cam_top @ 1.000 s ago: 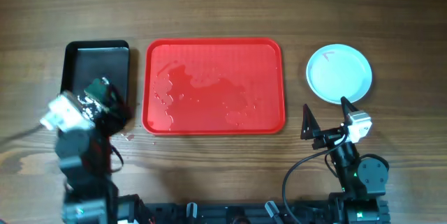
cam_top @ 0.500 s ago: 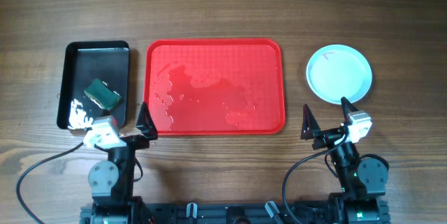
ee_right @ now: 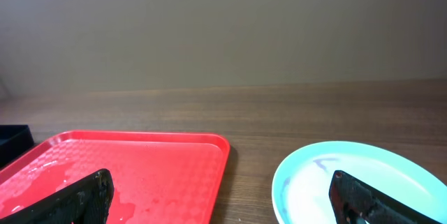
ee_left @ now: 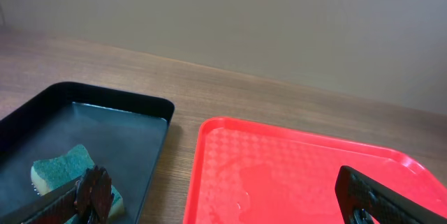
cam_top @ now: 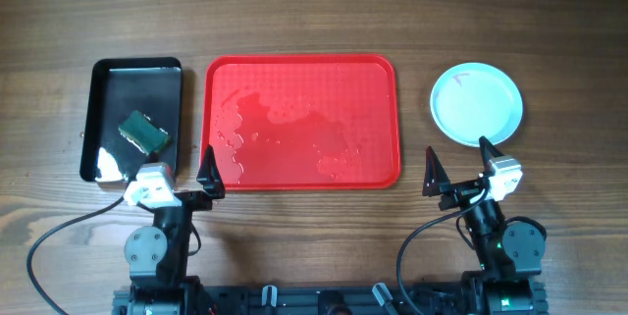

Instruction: Clean dirty plates on tray and stack at the side

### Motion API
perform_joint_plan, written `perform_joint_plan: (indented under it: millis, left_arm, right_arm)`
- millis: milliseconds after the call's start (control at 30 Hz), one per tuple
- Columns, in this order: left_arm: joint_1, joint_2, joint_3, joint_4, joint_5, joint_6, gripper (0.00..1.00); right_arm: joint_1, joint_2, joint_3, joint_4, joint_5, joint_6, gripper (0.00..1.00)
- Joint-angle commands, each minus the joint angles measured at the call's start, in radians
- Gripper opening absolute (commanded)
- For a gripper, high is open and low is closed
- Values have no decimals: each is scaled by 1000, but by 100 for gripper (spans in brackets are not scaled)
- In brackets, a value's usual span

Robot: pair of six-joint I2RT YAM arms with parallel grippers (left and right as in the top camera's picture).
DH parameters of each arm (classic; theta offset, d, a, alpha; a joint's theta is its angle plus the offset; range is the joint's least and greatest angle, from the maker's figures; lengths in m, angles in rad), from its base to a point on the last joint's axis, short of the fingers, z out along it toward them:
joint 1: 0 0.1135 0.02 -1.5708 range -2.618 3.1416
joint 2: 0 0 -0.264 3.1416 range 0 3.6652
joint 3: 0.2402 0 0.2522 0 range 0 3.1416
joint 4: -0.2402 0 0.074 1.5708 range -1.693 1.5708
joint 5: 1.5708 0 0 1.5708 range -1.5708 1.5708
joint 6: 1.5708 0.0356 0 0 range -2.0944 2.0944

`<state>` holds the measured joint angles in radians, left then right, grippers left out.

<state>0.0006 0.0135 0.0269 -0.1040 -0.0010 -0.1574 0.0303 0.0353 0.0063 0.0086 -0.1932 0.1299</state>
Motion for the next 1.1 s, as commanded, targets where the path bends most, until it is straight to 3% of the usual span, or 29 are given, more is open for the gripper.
perform_joint_plan:
  millis: [0,1067]
  left_arm:
    - [-3,-8,-8,8,12,23,100]
    - [-3,-5,-21,31,11,23,100]
  right_arm:
    - [5,-5,-1,5,11,3,100]
    - [5,-5,-1,5,11,3,100]
